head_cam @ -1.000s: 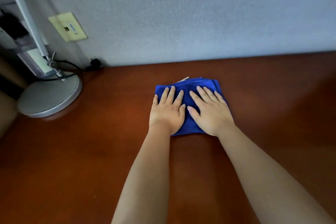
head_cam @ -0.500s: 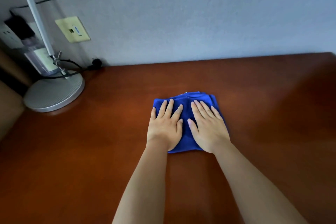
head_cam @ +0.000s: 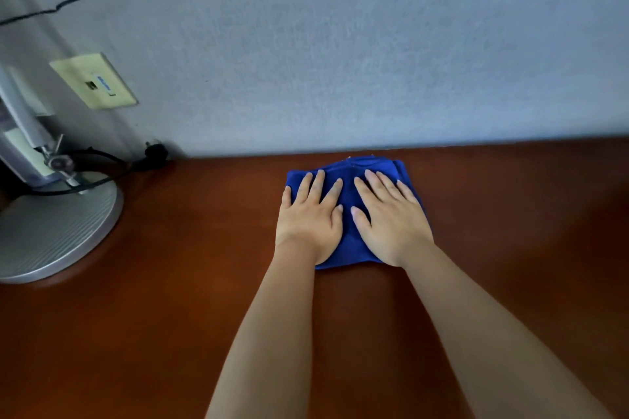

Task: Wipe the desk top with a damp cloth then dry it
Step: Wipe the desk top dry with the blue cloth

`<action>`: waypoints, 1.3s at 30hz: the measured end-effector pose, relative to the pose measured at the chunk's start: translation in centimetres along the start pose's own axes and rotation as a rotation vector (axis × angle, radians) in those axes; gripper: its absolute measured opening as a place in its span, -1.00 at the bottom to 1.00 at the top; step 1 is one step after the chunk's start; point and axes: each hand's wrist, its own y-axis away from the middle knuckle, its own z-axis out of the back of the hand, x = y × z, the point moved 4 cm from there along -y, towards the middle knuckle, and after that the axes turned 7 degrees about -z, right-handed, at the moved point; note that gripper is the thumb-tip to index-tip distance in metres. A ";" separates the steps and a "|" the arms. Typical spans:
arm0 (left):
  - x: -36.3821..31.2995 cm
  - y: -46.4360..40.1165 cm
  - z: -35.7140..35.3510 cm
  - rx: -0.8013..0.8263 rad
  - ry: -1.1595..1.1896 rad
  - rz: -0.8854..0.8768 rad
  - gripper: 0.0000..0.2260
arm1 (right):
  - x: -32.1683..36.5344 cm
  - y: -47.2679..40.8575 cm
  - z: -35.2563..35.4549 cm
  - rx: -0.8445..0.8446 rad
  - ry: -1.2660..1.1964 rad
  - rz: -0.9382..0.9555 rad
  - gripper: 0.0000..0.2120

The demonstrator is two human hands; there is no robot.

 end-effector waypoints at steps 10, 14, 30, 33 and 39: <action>1.8 -5.5 0.7 -0.025 0.003 0.011 -0.53 | -0.6 -5.7 0.2 0.004 -0.002 0.010 -0.45; 1.7 -4.8 0.8 -0.024 0.016 0.018 -0.53 | -0.6 -5.3 0.2 0.019 -0.003 0.015 -0.45; -1.7 7.4 -0.7 0.023 -0.005 -0.021 -0.52 | 1.3 7.8 0.0 0.035 0.000 -0.007 -0.44; -1.5 6.8 -0.7 0.012 -0.016 -0.028 -0.52 | 1.3 7.3 0.0 0.008 -0.009 -0.012 -0.44; -0.2 1.8 -0.2 -0.009 -0.001 -0.023 -0.53 | 0.5 2.2 0.0 0.009 -0.008 -0.012 -0.43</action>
